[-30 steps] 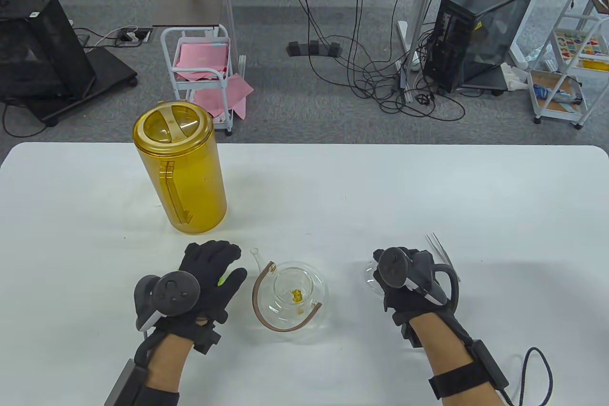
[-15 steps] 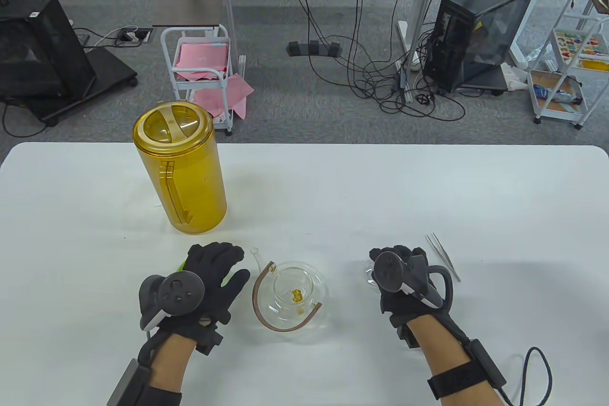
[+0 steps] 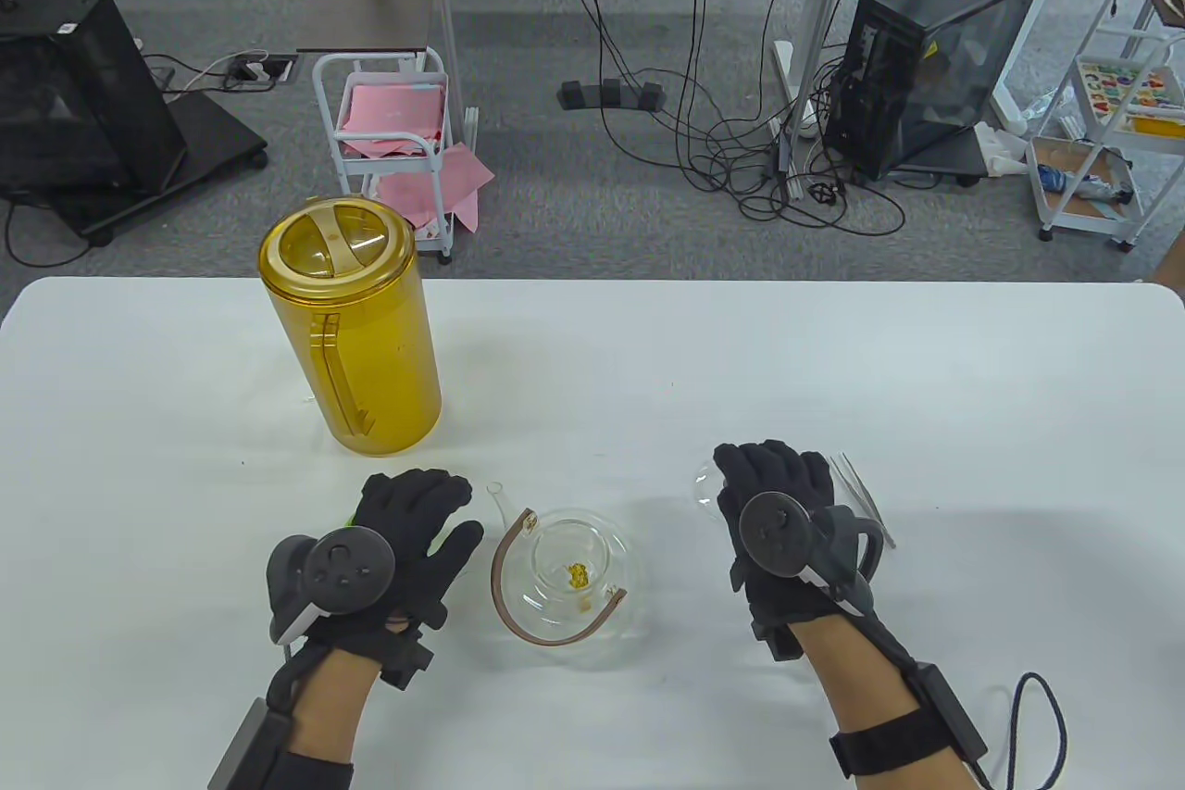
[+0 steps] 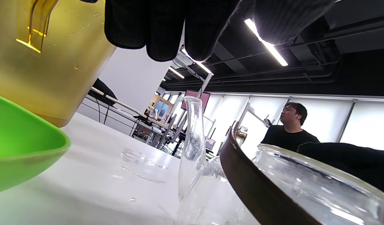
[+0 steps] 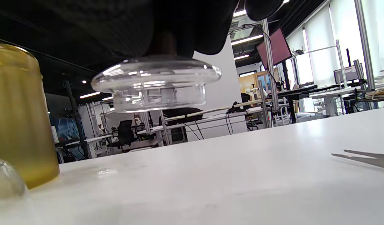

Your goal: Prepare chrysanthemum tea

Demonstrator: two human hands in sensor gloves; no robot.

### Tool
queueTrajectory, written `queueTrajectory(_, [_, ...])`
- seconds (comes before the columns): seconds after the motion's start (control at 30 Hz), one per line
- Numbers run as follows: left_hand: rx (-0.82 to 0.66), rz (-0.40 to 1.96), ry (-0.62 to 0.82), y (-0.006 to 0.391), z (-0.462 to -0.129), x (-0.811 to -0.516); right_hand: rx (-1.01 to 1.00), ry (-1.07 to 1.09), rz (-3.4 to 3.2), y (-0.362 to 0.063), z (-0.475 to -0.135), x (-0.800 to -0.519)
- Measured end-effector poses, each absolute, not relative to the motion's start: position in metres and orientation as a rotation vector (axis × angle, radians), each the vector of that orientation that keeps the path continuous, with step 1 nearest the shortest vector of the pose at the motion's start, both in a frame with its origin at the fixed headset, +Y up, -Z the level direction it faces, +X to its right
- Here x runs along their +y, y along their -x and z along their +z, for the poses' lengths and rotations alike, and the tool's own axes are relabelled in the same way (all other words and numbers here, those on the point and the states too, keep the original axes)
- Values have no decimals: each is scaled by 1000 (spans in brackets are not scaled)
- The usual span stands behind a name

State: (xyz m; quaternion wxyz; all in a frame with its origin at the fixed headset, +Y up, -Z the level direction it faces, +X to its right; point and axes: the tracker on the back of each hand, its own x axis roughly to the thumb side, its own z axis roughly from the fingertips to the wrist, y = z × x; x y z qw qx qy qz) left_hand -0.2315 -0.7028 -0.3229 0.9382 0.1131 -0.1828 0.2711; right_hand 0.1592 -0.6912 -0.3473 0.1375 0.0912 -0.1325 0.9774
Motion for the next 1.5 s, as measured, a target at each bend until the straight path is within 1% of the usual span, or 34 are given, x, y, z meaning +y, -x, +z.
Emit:
queueTrajectory(0.33, [-373, 554, -239, 233, -323, -701, -520, -394, 2720, -133, -331, -665])
queueTrajectory(0.57, [-373, 556, -242, 234, -322, -701, -489, -530, 2723, -103, -322, -658])
queueTrajectory(0.83, [-373, 555, -243, 235, -323, -701, -406, -702, 2681, -67, -309, -664])
queueTrajectory(0.97, [-373, 555, -240, 235, -323, -701, -470, -807, 2669, -48, -303, -672])
queueTrajectory(1.03, [-373, 557, -241, 235, -322, -701, -441, -841, 2680, -41, -301, -676])
queueTrajectory(1.27, [-377, 557, -239, 235, -323, -701, -388, -879, 2703, -33, -299, -688])
queueTrajectory(1.5, [-381, 555, -238, 234, -323, -701, -377, -855, 2733, -37, -302, -691])
